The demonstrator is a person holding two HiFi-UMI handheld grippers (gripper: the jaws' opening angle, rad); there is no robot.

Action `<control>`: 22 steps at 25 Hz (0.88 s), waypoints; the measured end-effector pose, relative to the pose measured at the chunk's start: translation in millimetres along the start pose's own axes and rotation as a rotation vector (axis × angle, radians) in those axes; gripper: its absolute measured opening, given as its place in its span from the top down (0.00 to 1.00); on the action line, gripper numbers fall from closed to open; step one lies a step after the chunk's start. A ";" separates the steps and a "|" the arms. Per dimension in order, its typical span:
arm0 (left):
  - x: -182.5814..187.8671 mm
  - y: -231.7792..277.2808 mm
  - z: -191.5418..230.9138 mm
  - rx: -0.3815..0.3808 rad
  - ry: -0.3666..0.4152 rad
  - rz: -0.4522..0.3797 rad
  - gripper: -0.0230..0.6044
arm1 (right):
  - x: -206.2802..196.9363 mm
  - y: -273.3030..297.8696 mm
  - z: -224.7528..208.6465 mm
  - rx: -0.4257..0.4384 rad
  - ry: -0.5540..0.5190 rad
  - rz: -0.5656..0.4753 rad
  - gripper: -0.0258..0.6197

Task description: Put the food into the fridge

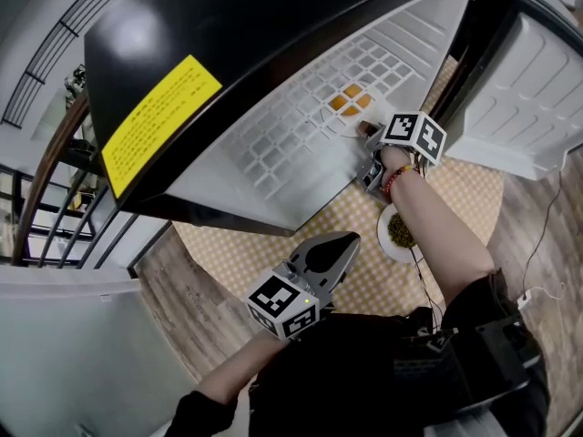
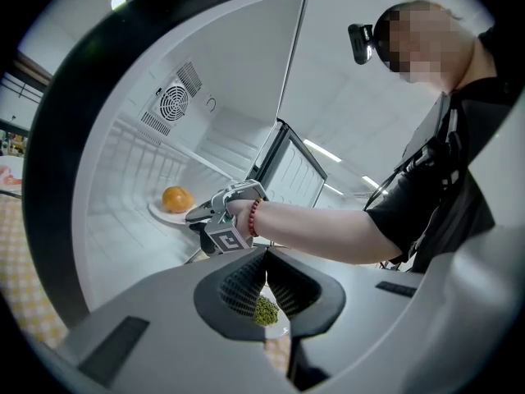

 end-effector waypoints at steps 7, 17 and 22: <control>-0.7 -2.8 0.0 0.012 0.008 0.004 0.94 | 0.0 0.1 3.4 -0.074 -0.131 -0.020 0.82; -2.8 -10.1 -0.6 0.028 0.006 0.001 0.94 | -0.7 -0.8 7.7 -0.156 -0.259 -0.045 0.78; -5.2 -15.3 -1.1 0.037 0.004 0.002 0.94 | -0.4 -1.2 8.3 -0.190 -0.302 -0.059 0.77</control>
Point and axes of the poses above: the fingertips, and each gripper's own axes: y forward along the fingers, z to its left, x out of its top, the point moved 6 cm from there along -y, backward along the fingers, and after that the axes turned 6 degrees about z, right-handed, at the moved point
